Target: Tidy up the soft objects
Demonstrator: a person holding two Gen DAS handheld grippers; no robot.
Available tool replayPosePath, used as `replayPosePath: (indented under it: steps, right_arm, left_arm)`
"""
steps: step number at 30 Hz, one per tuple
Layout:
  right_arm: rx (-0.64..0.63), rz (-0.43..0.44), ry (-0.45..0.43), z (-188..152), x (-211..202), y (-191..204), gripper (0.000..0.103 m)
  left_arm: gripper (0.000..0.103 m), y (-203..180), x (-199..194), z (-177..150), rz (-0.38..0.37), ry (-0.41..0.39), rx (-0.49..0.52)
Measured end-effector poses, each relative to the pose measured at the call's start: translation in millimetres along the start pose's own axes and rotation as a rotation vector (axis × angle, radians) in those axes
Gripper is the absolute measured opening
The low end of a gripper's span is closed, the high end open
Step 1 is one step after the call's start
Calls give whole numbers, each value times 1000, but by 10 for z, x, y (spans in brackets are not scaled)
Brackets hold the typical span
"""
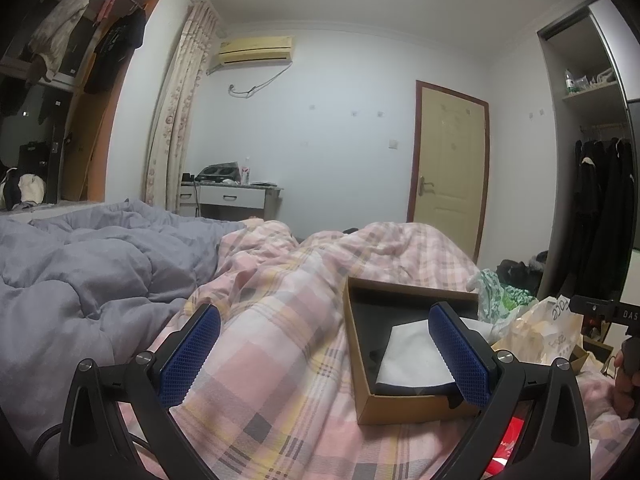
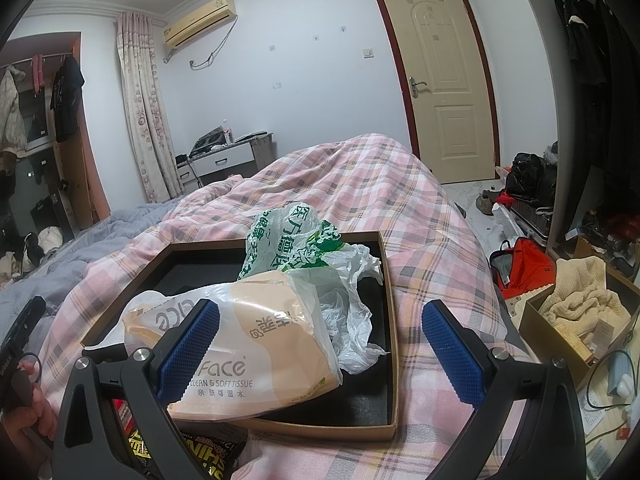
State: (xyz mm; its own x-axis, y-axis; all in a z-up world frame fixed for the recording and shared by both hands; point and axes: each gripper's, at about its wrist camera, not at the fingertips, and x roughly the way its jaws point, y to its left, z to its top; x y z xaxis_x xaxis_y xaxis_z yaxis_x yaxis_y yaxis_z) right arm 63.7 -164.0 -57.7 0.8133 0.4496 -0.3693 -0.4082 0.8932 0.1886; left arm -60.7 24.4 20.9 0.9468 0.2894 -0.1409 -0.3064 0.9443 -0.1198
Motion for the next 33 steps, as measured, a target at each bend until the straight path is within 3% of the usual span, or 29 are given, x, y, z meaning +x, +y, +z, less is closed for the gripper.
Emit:
replayPosePath:
  steps: [33]
  right_arm:
    - [2, 0, 0, 5, 0, -7, 101]
  left_arm:
    - [103, -11, -7, -2, -9, -9, -2]
